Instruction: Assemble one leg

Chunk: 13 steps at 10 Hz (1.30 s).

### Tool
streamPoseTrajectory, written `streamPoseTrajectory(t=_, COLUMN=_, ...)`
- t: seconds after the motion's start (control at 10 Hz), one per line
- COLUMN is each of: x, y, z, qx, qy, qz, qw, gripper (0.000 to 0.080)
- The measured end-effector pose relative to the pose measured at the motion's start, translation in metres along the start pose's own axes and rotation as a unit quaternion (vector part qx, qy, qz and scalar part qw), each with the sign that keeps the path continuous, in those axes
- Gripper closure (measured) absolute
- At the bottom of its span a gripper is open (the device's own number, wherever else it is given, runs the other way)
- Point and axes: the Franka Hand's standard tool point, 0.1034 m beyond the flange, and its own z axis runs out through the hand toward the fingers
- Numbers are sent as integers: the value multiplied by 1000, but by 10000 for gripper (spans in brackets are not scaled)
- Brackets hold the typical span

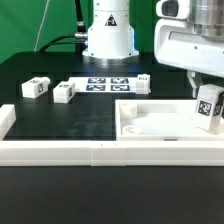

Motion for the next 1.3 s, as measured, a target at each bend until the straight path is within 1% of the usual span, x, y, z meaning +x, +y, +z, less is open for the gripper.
streamPoseTrajectory(t=0.1, x=0, y=0, z=0, qx=0, qy=1, qz=65, qw=998, gripper=505)
streamPoseTrajectory(t=0.2, x=0, y=0, z=0, qx=0, qy=1, qz=74, qw=997, gripper=505)
streamPoseTrajectory(t=0.4, x=0, y=0, z=0, qx=0, qy=0, qz=47, qw=999, gripper=505)
streamPoseTrajectory(t=0.5, x=0, y=0, z=0, qx=0, qy=0, qz=42, qw=999, gripper=304)
streamPoseTrajectory(t=0.6, x=1, y=-1, z=-1, qx=0, qy=1, qz=4, qw=1000, gripper=304)
streamPoseTrajectory(t=0.7, x=2, y=-1, z=-2, qx=-5, qy=0, qz=-65, qw=998, gripper=182)
streamPoseTrajectory(t=0.8, x=1, y=-3, z=-3, qx=-12, qy=-4, qz=-135, qw=991, gripper=182)
streamPoseTrajectory(t=0.9, x=3, y=-5, z=-2, qx=-13, qy=-7, qz=-203, qw=979, gripper=154)
streamPoseTrajectory(t=1.0, x=3, y=-5, z=-1, qx=-13, qy=-8, qz=-250, qw=968, gripper=154)
streamPoseTrajectory(t=1.1, x=2, y=-5, z=-1, qx=-17, qy=-5, qz=-306, qw=952, gripper=151)
streamPoseTrajectory(t=1.3, x=2, y=-5, z=-1, qx=-25, qy=2, qz=-418, qw=908, gripper=151)
